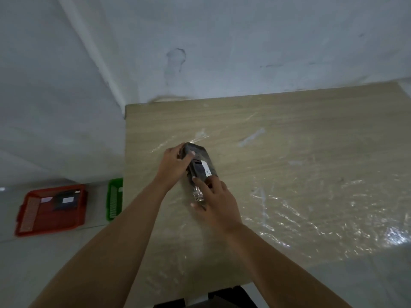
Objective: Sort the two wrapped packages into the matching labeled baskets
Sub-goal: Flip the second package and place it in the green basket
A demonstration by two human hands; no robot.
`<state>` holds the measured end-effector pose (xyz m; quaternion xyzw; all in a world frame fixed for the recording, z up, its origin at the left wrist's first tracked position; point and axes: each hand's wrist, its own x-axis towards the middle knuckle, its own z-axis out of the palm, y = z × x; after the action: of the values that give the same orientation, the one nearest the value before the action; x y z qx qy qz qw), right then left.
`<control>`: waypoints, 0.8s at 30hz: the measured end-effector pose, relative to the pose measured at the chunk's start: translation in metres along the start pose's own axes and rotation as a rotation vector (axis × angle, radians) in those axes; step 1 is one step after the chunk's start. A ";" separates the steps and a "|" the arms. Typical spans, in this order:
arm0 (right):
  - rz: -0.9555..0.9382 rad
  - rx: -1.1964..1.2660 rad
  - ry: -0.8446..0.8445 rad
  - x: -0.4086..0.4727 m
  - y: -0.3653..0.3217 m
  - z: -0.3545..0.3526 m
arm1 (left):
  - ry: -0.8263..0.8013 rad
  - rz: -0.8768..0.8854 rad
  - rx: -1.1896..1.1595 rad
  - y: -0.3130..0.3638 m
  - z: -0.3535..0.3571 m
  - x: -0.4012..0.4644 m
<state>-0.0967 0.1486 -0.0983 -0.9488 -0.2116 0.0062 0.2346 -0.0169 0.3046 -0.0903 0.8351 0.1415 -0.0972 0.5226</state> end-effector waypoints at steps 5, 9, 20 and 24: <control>0.086 0.023 -0.102 -0.006 -0.016 0.023 | -0.028 -0.039 0.058 -0.019 -0.011 -0.010; 0.135 0.076 -0.180 -0.010 -0.021 0.034 | -0.010 -0.022 0.206 -0.029 -0.004 -0.015; 0.443 0.375 -0.122 0.066 0.000 0.012 | 0.144 0.132 0.521 -0.061 0.055 -0.100; 0.126 0.124 -0.204 0.106 0.017 -0.003 | 0.156 0.091 0.559 -0.064 0.077 -0.111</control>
<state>0.0073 0.1767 -0.0943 -0.9382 -0.1737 0.1307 0.2692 -0.1438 0.2464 -0.1437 0.9571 0.1115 -0.0446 0.2637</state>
